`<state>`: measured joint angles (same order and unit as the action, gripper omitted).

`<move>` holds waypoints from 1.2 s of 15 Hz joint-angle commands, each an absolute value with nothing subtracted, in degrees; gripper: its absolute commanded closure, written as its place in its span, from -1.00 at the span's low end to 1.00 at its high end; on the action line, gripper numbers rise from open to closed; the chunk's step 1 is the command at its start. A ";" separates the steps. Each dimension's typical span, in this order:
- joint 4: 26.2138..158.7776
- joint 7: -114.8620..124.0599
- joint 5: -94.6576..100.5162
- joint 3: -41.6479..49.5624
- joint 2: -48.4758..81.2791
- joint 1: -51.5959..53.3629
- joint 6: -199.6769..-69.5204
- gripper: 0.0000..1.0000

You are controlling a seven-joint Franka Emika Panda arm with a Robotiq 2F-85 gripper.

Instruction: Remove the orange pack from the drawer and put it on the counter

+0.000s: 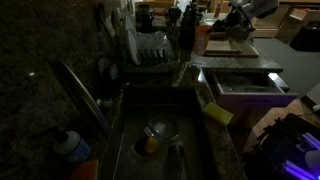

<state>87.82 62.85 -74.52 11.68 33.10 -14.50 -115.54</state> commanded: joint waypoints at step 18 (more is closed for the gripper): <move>82.95 63.91 -72.64 10.80 37.76 -16.06 -116.09 -0.24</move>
<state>84.27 64.08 -74.40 10.90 38.27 -15.66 -115.96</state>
